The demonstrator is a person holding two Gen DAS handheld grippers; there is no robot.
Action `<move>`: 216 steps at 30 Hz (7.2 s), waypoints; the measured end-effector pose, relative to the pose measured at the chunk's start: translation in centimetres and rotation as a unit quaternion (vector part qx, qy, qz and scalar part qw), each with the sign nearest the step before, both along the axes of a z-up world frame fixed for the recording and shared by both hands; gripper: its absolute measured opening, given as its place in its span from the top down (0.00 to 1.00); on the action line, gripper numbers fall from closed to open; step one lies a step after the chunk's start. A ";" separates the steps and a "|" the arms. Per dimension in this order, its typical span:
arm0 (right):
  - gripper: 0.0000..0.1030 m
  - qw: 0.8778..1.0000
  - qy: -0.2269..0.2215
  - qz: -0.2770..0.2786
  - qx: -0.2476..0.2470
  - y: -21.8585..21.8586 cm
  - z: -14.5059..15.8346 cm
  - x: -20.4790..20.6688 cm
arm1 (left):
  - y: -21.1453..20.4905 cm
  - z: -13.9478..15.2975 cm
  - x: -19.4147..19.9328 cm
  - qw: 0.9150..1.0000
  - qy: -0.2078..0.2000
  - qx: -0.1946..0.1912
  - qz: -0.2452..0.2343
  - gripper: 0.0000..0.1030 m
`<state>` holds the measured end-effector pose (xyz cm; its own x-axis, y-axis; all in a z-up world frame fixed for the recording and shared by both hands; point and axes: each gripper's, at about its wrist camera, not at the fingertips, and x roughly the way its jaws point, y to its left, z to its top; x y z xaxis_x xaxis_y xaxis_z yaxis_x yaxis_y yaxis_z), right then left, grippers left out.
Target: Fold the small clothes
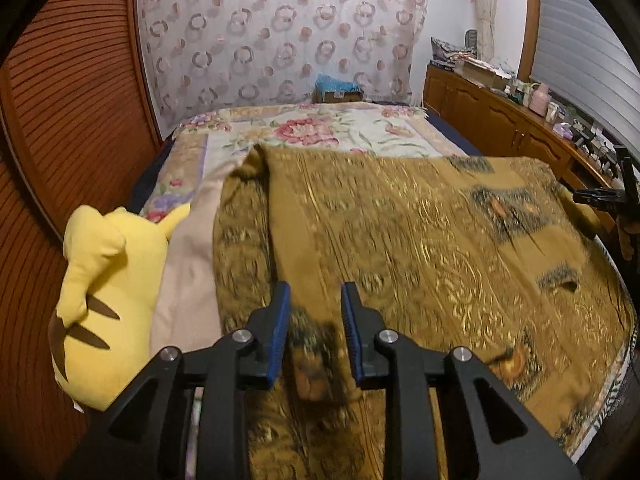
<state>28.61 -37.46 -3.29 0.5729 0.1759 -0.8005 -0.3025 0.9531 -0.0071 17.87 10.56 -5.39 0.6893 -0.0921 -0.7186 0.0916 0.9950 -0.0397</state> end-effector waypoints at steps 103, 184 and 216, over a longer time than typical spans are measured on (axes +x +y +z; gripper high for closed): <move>0.49 0.995 -0.014 0.092 0.018 7.0 -1.8 -16.4 | 0.6 -4.2 -14.7 0.997 0.028 -0.011 0.068 0.81; 0.42 0.994 -0.083 0.023 0.064 -0.6 4.1 -21.7 | -28.1 14.3 -3.9 0.954 -0.112 -0.092 -0.262 0.99; 0.81 0.995 -0.008 0.095 0.011 5.5 -2.0 -11.7 | -16.4 1.1 -8.2 0.990 -0.029 -0.062 -0.127 0.77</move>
<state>16.95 -31.98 -5.27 0.5406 0.2992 -0.7863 -0.4775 0.8786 0.0060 9.68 -5.83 -4.29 0.6725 -0.3521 -0.6510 0.3436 0.9276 -0.1467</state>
